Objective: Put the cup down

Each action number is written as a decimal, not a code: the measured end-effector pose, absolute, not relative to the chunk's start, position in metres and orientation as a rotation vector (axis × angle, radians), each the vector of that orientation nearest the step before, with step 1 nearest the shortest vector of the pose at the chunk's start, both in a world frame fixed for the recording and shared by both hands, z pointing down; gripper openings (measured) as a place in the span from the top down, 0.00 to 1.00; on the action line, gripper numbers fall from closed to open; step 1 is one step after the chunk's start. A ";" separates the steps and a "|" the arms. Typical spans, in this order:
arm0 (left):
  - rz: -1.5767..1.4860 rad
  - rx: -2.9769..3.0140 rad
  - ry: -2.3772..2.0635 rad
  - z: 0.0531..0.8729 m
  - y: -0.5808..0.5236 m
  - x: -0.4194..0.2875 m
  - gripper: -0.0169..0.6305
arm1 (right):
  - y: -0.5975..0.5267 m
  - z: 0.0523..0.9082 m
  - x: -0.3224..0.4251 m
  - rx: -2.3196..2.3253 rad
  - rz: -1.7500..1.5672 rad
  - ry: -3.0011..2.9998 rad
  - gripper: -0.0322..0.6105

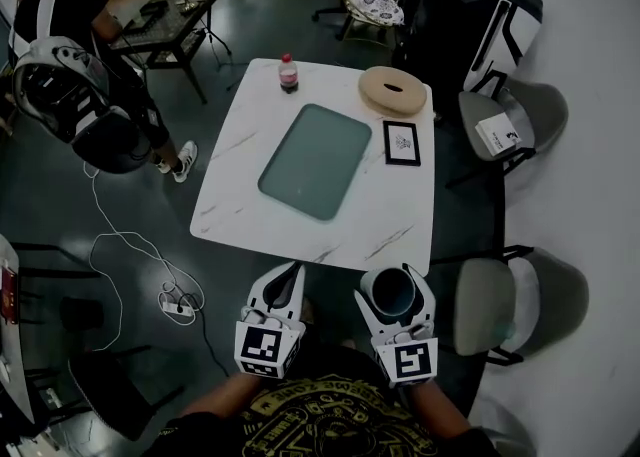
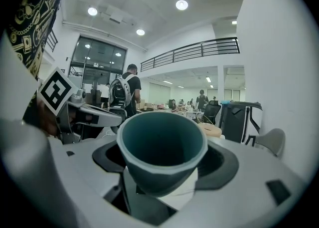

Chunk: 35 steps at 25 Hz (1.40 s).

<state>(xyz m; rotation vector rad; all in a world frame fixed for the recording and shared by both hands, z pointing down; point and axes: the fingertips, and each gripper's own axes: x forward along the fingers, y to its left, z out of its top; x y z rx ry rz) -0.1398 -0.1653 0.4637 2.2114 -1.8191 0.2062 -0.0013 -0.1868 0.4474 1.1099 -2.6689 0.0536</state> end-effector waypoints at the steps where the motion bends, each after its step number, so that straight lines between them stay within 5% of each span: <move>1: 0.204 2.215 -1.814 0.464 -0.169 -0.144 0.96 | -0.190 0.446 -0.005 1.118 0.052 -2.665 0.36; 35: 0.165 2.207 -1.857 0.460 -0.259 -0.232 0.96 | -0.291 0.468 -0.113 1.019 0.002 -2.716 0.36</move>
